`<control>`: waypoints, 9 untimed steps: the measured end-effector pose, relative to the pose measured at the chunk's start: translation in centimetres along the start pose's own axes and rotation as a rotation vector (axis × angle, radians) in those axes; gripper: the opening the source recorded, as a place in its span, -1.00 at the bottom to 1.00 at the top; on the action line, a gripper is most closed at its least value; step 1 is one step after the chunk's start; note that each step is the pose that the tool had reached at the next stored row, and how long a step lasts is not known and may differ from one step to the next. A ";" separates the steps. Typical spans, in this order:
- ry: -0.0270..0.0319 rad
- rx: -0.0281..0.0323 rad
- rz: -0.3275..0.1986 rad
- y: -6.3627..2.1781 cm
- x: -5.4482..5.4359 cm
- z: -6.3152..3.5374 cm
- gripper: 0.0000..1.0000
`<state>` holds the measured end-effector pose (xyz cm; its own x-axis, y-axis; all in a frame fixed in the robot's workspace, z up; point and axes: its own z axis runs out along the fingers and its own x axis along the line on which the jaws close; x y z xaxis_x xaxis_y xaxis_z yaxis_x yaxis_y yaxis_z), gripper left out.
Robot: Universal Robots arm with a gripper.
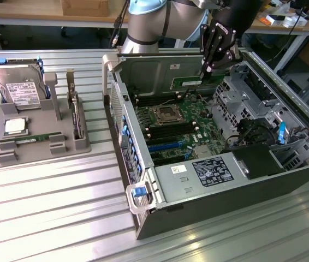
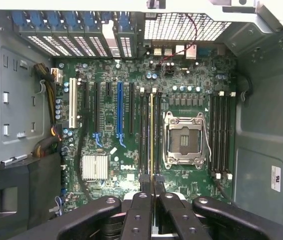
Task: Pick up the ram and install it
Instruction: 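Insert the ram into the slot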
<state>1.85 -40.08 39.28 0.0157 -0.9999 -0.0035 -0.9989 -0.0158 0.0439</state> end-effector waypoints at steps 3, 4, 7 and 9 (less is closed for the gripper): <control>-0.0001 0.0000 0.000 0.00 0.0 0.11 -0.76; 0.0000 0.0000 0.000 -0.01 0.0 0.16 -0.76; -0.0001 0.0000 0.000 -0.01 0.0 0.29 -0.76; -0.0001 0.0000 0.000 -0.01 0.0 0.34 -0.76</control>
<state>1.84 -40.11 38.94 0.0157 -0.9999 -0.0035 -0.9989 -0.0158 0.0440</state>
